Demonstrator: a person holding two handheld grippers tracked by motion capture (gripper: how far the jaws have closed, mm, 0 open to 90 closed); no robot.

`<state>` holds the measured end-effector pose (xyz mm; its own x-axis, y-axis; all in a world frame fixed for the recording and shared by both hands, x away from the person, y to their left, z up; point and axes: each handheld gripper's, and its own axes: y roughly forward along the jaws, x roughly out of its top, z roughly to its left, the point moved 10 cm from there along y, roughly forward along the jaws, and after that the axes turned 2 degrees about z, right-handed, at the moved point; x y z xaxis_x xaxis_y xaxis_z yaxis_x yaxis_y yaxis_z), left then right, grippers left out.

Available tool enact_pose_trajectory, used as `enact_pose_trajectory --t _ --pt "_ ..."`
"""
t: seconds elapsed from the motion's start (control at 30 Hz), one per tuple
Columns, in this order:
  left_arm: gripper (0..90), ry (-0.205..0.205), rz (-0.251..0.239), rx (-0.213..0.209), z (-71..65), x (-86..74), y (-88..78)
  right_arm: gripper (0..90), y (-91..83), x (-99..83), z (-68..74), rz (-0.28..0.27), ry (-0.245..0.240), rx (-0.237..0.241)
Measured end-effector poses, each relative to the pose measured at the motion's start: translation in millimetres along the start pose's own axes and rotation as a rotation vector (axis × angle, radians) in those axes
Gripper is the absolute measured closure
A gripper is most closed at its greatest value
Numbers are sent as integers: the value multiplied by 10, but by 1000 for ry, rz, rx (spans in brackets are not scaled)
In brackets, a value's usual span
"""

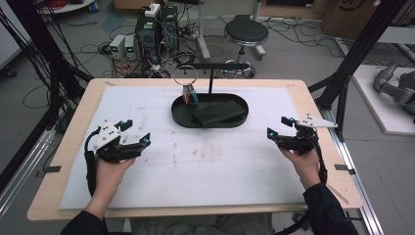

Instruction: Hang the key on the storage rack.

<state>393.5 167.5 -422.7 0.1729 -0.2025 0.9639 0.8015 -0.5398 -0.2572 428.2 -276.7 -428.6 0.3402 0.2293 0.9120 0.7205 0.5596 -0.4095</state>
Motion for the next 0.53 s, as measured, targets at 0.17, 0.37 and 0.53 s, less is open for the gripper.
enact_pose_trajectory --t 0.17,0.37,0.53 --pt "207 5 17 0 10 -67 44 210 -3 -62 -25 6 -8 -19" --pt "196 37 29 -1 11 -105 90 211 4 -98 -27 6 -5 -32" --pt "196 45 37 0 13 -118 110 211 6 -104 -37 5 -3 -40"
